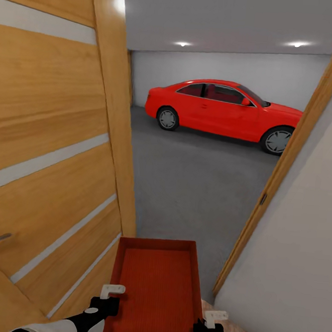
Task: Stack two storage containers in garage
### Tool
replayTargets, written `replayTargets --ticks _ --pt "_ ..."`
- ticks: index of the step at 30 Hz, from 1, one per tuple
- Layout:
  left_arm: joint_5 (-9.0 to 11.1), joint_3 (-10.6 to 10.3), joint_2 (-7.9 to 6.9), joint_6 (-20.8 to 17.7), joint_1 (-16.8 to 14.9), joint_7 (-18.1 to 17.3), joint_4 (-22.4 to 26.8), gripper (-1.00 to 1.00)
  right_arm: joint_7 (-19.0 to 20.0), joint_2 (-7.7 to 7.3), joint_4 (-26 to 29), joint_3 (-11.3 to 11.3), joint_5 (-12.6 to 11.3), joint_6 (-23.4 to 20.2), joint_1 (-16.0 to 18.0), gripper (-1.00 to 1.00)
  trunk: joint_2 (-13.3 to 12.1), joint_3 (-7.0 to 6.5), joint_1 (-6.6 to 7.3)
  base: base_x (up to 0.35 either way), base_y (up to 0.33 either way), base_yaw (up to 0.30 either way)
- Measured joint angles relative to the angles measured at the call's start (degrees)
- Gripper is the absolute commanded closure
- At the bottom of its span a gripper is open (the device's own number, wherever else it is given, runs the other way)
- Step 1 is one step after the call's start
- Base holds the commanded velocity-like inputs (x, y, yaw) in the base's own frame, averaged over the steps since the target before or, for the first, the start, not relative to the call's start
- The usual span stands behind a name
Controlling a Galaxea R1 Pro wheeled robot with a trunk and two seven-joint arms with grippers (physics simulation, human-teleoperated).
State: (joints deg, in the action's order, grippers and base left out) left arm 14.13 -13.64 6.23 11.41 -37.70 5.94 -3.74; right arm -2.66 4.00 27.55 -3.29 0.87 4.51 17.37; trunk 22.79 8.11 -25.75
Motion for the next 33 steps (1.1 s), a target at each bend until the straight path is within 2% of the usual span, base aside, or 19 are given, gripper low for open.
replayTargets --ticks 4,16,33 --pt "0.3 -0.2 0.13 0.1 0.0 0.1 0.0 1.0 0.1 -0.15 0.1 0.0 0.0 0.0 0.0 1.0 0.0 -0.09 0.0 0.006 0.067 -0.25" --pt "-0.1 0.1 -0.03 0.0 0.0 0.0 0.0 1.0 0.0 0.04 0.0 0.0 0.0 0.0 0.0 1.0 0.0 -0.35 0.0 0.035 0.23 -0.25" --pt "0.3 -0.2 0.1 0.1 0.0 0.1 0.0 1.0 0.1 -0.12 0.1 0.0 0.0 0.0 0.0 1.0 0.0 -0.73 0.0 0.001 0.048 -0.25"
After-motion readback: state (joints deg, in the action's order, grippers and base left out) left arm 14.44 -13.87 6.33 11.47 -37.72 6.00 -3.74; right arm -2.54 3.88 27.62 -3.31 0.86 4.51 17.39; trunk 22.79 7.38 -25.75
